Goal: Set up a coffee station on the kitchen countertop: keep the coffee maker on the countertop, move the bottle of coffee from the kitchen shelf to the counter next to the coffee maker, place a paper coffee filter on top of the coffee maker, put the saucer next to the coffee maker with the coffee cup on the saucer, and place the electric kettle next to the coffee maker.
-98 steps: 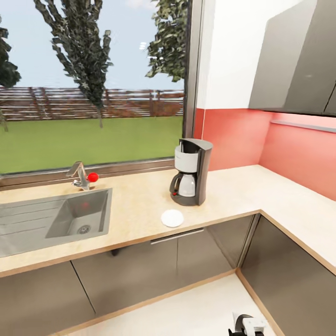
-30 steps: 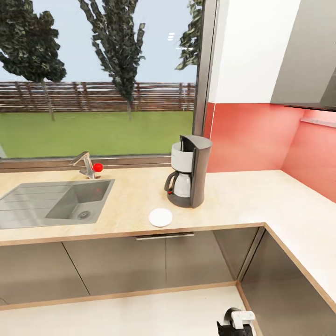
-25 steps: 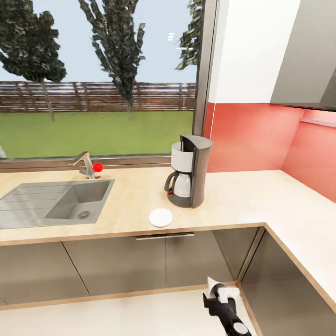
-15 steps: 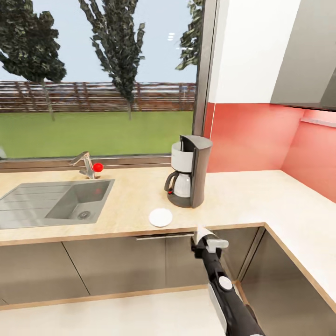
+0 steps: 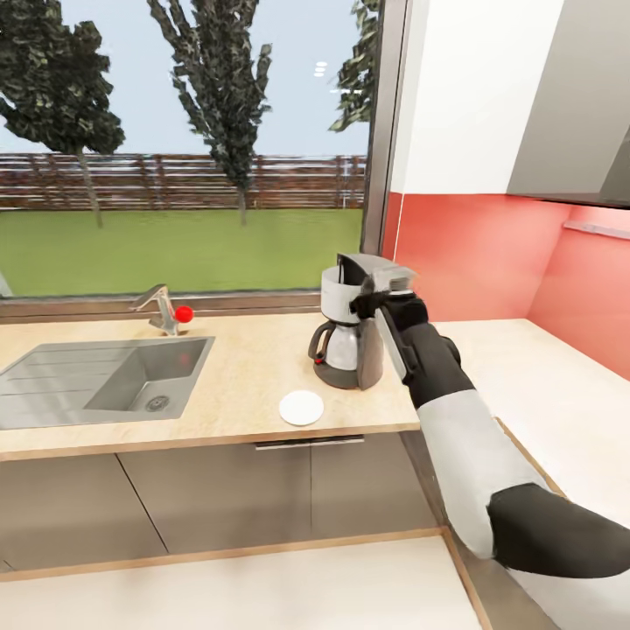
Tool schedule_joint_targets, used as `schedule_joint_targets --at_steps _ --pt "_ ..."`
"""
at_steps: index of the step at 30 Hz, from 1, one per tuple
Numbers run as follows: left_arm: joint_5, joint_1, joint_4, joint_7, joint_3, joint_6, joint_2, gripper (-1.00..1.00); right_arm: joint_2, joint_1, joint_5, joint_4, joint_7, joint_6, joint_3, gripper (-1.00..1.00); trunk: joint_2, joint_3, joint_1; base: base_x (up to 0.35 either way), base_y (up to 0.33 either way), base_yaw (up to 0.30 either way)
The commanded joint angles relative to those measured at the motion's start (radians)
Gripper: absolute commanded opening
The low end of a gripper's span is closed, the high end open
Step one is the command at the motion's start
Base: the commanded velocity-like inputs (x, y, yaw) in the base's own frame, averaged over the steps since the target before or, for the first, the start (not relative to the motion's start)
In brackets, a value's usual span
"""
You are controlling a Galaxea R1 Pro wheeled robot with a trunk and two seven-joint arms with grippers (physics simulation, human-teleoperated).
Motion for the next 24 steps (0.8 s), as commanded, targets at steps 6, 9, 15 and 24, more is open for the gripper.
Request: schedule_joint_targets --at_steps 6,9,15,24 --pt "-0.012 0.007 0.025 0.002 0.011 -0.014 -0.008 1.0 0.0 -0.19 0.017 0.196 0.005 0.262 0.001 -1.0 -0.002 -0.003 0.001 0.0 0.0 0.0" --pt "-0.015 0.007 0.027 0.002 0.011 -0.015 -0.008 1.0 0.0 -0.259 0.018 0.311 0.005 0.262 0.002 -1.0 -0.002 -0.003 0.001 0.0 0.0 0.0" --pt "-0.015 0.008 0.027 0.001 0.011 -0.015 -0.008 1.0 0.0 -0.403 0.012 0.518 0.007 0.262 0.001 -1.0 -0.002 -0.003 0.001 0.0 0.0 0.0" --pt "-0.016 0.008 0.027 0.0 0.011 -0.013 -0.008 1.0 0.0 -0.702 -0.113 0.852 0.012 0.262 -0.003 -1.0 -0.002 -0.003 0.001 0.0 0.0 0.0"
